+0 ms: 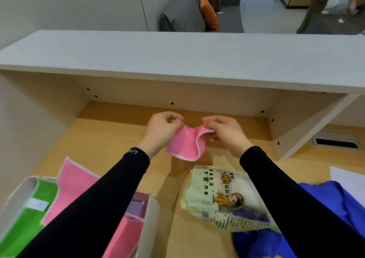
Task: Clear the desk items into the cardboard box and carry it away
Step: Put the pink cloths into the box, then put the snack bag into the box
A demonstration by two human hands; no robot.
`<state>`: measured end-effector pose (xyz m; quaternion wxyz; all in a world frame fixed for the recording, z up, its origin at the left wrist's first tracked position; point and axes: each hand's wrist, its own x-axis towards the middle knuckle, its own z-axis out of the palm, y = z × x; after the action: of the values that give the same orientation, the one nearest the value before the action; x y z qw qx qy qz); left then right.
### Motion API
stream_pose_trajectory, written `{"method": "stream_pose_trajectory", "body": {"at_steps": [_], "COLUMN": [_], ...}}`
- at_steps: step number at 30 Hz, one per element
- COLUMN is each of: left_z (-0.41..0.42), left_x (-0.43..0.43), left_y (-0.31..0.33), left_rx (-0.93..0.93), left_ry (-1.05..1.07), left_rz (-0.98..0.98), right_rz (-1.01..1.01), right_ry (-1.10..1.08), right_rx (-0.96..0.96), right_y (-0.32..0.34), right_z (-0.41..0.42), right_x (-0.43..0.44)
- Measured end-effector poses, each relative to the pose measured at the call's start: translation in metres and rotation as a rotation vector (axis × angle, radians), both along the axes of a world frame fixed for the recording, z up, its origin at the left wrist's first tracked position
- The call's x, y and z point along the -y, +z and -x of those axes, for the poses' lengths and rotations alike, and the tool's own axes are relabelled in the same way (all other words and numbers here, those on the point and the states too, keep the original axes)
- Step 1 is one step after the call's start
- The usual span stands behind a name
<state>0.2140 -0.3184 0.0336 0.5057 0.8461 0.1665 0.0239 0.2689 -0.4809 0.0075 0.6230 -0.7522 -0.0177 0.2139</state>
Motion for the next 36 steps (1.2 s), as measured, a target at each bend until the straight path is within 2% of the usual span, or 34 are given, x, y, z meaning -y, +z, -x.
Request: {"method": "stream_pose_trajectory", "body": {"at_steps": [4,8,12,15,18,21,24,28,30,32,36], "left_z": [0.05,0.113,0.17,0.207,0.237,0.262,0.273,0.265,0.26,0.254,0.236], "left_x": [-0.032,-0.071,-0.116,-0.148,-0.164,-0.164,-0.165,-0.176,-0.172,-0.159,-0.11], "left_y": [0.044,0.077,0.08,0.052,0.01,-0.029,-0.046,-0.024,-0.001,0.021,0.047], "left_rx": [0.177,0.332,0.358,0.145,-0.181,-0.346,-0.468,-0.548,-0.468,-0.279,-0.012], "left_ry": [0.076,0.098,0.113,0.03,-0.148,-0.318,-0.381,-0.335,-0.279,-0.184,-0.209], "left_rz": [0.022,0.016,-0.085,-0.287,-0.673,-0.823,-0.866,-0.962,-1.028,-1.016,-0.653], "right_rz": [-0.099,-0.194,-0.247,-0.024,0.384,0.62,0.681,0.595,0.514,0.415,0.316], "right_ry": [0.018,0.047,0.081,0.165,0.338,0.437,0.462,0.37,0.29,0.167,-0.077], "right_rx": [0.184,0.283,0.306,0.247,0.131,-0.034,-0.093,-0.075,-0.018,0.04,0.076], "right_y": [0.054,0.098,0.114,0.094,0.048,0.002,-0.01,0.012,0.025,0.038,0.053], "right_z": [0.049,0.112,0.175,0.217,0.252,0.282,0.3,0.303,0.297,0.289,0.268], "right_x": [-0.021,-0.047,-0.083,-0.113,-0.135,-0.147,-0.15,-0.145,-0.138,-0.126,-0.086]}}
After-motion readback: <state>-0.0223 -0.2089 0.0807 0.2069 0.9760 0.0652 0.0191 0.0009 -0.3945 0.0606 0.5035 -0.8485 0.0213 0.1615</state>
